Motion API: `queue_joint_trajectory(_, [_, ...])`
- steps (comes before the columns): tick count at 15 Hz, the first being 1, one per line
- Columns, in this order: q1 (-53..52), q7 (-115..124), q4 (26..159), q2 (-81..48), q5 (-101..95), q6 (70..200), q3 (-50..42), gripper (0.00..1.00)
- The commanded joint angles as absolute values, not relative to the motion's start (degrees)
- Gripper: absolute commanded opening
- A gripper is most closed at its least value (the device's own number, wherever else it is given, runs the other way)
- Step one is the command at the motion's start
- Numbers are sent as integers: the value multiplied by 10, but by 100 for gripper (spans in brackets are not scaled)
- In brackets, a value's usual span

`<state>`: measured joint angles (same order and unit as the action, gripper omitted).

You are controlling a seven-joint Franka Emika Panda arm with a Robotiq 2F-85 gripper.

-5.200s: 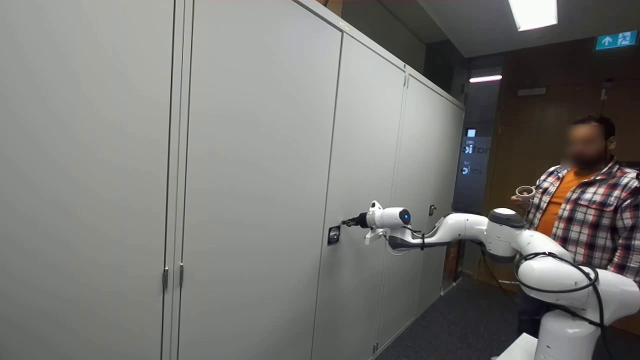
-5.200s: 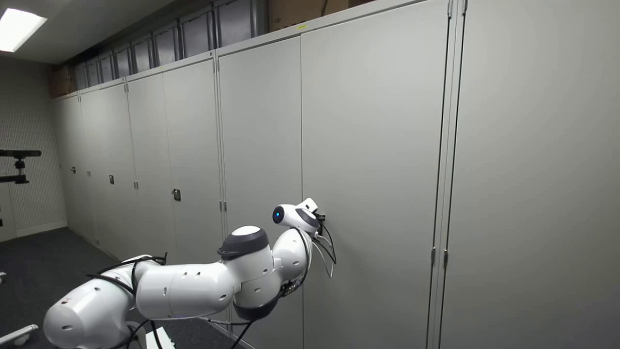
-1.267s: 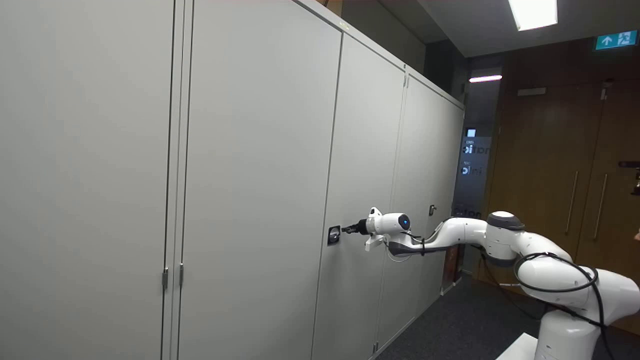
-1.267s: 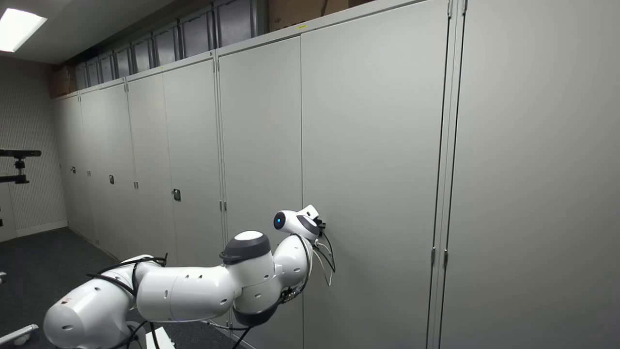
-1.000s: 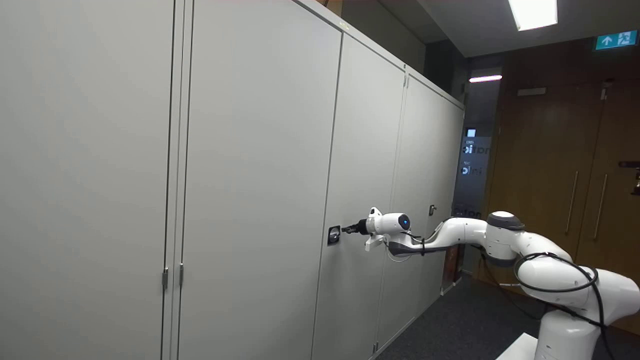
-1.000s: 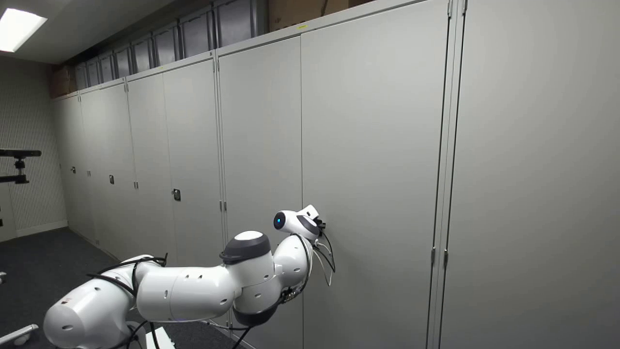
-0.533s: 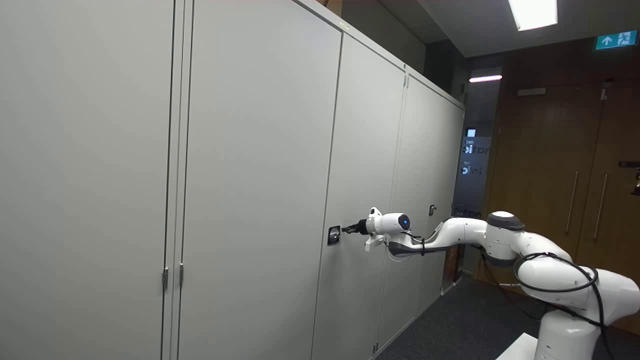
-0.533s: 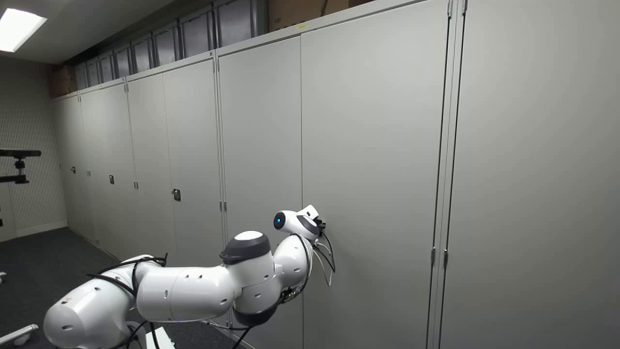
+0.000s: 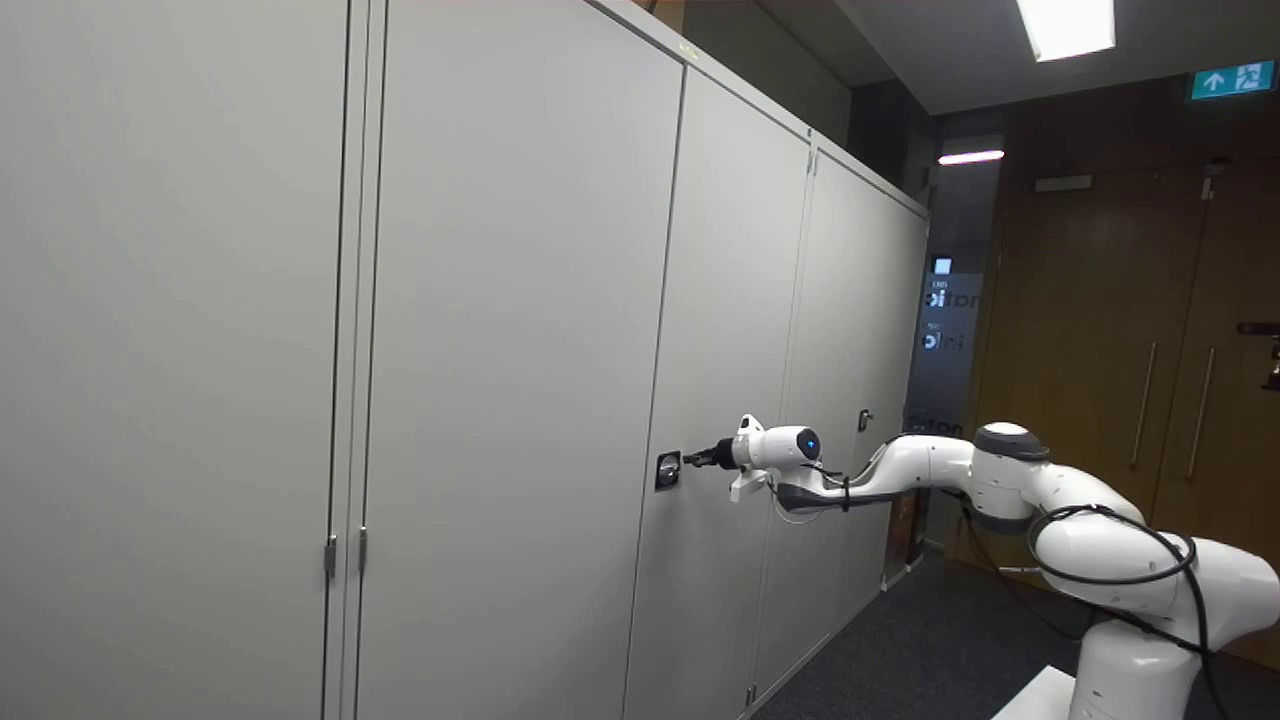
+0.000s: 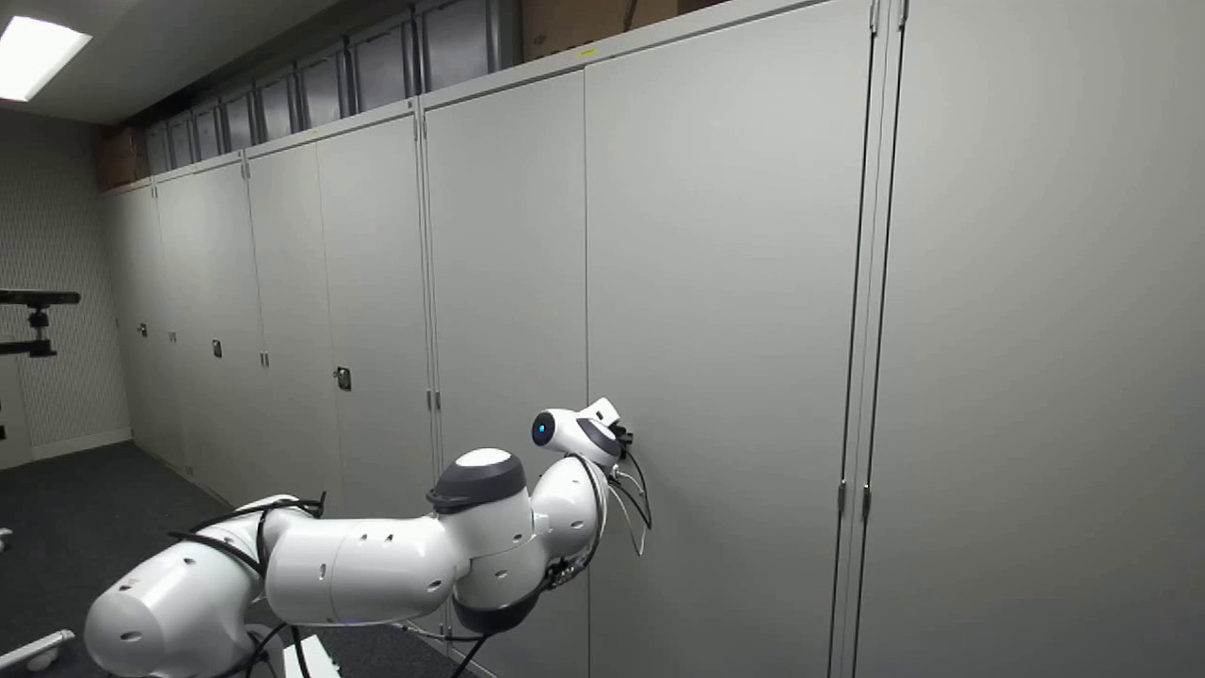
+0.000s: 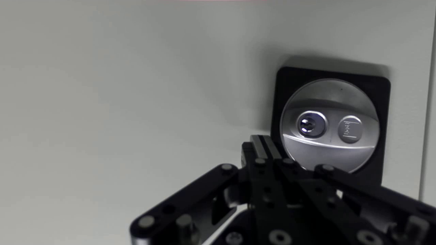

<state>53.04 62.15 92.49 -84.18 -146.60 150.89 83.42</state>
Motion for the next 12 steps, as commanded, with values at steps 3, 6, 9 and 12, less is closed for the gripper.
queue_joint_trajectory(3, [527,641,921,-820,-1462,1520,820,1])
queue_joint_trajectory(6, [529,640,923,-818,-1460,1520,820,0])
queue_joint_trajectory(9, [539,638,938,-812,-1454,1520,818,0])
queue_joint_trajectory(12, [548,636,955,-807,-1449,1523,815,0])
